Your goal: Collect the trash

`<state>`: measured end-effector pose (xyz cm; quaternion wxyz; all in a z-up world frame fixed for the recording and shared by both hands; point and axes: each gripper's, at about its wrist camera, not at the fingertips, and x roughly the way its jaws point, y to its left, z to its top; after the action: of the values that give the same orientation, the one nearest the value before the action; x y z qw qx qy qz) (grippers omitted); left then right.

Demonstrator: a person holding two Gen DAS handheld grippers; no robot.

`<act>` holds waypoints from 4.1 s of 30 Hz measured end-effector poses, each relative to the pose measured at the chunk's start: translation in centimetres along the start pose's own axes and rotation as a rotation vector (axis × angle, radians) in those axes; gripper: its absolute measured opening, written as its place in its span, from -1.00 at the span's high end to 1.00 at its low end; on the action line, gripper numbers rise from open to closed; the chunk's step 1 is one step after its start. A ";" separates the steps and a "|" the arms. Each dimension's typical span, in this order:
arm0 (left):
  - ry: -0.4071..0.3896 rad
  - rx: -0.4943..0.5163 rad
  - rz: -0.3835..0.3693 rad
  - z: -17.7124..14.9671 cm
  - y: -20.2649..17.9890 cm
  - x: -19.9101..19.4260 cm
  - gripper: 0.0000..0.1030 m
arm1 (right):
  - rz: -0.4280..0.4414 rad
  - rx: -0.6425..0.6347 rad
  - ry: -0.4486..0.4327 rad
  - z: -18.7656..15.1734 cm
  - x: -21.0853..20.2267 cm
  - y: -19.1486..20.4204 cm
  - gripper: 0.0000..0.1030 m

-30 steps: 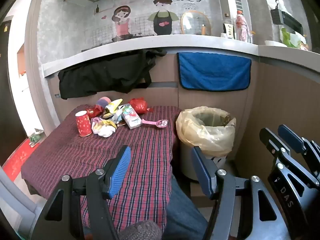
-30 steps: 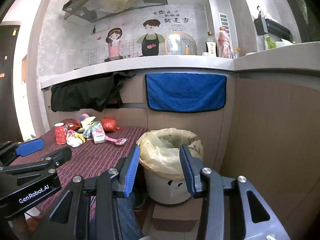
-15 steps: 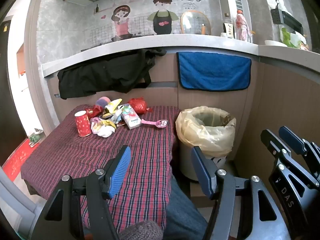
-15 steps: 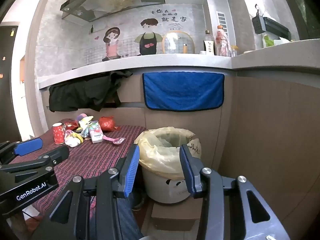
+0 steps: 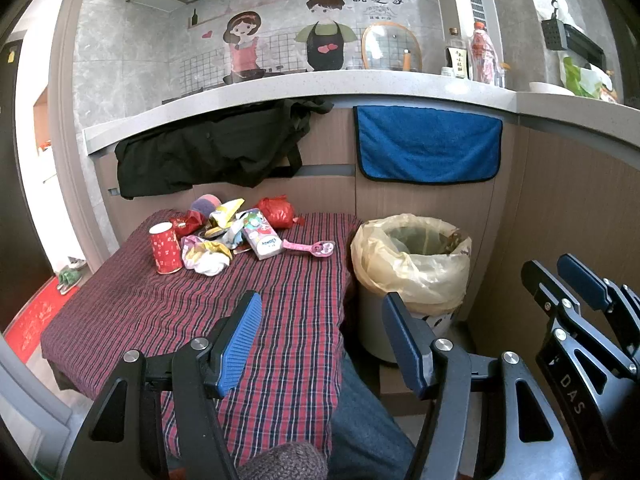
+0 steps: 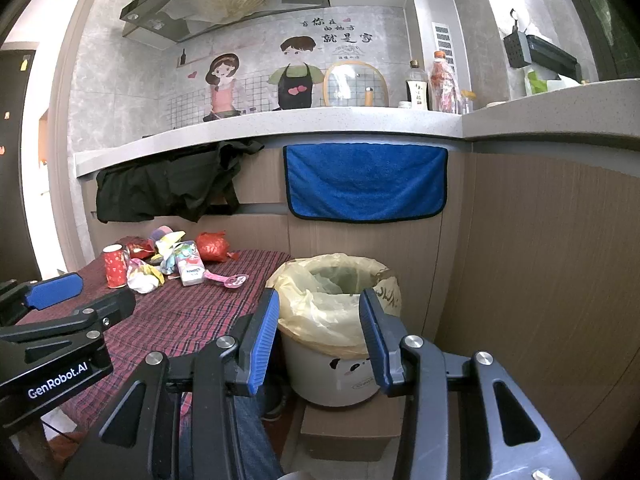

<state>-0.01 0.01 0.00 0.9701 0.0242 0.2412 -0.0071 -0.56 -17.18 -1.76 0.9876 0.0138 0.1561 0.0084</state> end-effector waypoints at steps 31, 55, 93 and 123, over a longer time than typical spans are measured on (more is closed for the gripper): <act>-0.027 -0.004 -0.001 0.5 0.1 -0.9 -0.22 | -0.014 -0.008 -0.014 0.5 -0.7 0.8 0.24; -0.031 -0.007 -0.001 0.5 0.2 -0.9 -0.22 | -0.013 -0.007 -0.016 0.3 -0.7 0.8 0.24; 0.000 -0.349 0.133 5.6 25.3 16.1 -0.22 | 0.181 -0.048 0.077 7.0 15.0 7.6 0.24; 0.207 -0.348 0.138 5.1 32.2 32.3 -0.15 | 0.293 -0.186 0.252 4.0 27.6 16.6 0.24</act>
<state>31.76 31.82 -9.24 0.9280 -0.1265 0.3347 0.1035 26.71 -0.06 -6.01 0.9455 -0.0560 0.2733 0.1677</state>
